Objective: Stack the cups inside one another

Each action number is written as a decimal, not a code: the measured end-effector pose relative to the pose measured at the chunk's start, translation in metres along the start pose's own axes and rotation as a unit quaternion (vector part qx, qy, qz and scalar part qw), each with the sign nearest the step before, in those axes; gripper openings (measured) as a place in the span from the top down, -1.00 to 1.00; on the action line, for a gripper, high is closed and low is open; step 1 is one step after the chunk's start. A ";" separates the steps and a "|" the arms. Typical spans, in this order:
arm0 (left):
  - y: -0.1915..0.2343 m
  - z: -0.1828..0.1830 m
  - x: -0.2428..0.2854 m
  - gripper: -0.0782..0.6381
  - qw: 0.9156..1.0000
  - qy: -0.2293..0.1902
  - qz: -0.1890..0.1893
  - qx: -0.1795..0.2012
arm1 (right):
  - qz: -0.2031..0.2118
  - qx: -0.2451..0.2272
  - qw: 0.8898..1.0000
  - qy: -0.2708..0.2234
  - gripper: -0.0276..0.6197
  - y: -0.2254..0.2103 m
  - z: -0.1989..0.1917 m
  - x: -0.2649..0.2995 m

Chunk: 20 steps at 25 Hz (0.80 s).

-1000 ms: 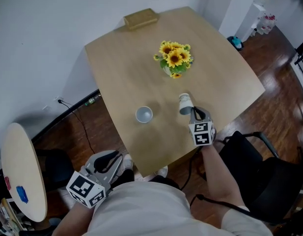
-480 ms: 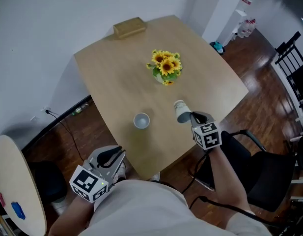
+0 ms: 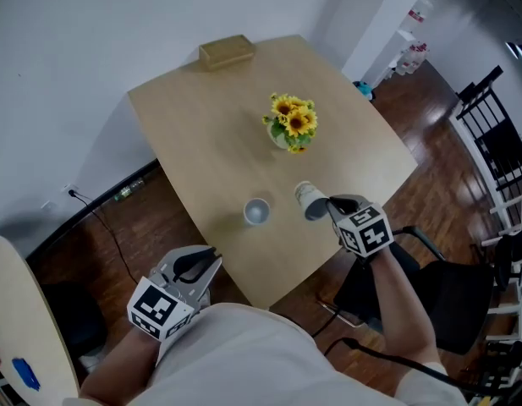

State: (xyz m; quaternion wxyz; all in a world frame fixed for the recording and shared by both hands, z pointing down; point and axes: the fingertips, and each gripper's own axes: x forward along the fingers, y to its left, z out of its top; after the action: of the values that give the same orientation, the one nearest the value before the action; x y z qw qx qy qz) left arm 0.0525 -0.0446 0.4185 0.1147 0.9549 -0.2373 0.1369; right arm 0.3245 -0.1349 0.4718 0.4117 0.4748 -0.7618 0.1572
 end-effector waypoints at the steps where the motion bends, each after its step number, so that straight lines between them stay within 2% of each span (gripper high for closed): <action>1: 0.003 -0.001 -0.003 0.61 1.000 -0.002 -0.003 0.000 | 0.005 -0.008 1.000 0.008 0.86 0.006 0.004 0.001; 8: 0.021 -0.010 -0.025 0.61 1.000 -0.004 -0.021 -0.007 | 0.054 -0.053 0.995 0.067 0.86 0.053 0.026 0.018; 15: 0.038 -0.022 -0.043 0.61 0.999 -0.004 -0.031 -0.019 | 0.095 -0.092 0.982 0.133 0.86 0.090 0.034 0.041; 20: 0.052 -0.030 -0.054 0.61 0.999 -0.003 -0.029 -0.033 | 0.110 -0.105 0.974 0.167 0.86 0.102 0.037 0.055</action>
State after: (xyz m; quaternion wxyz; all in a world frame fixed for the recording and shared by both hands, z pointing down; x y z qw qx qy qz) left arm -0.0245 -0.0586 0.4376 0.1494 0.9573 -0.2146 0.1230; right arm 0.2082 -0.1394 0.5073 0.5611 0.3090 -0.7421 0.1975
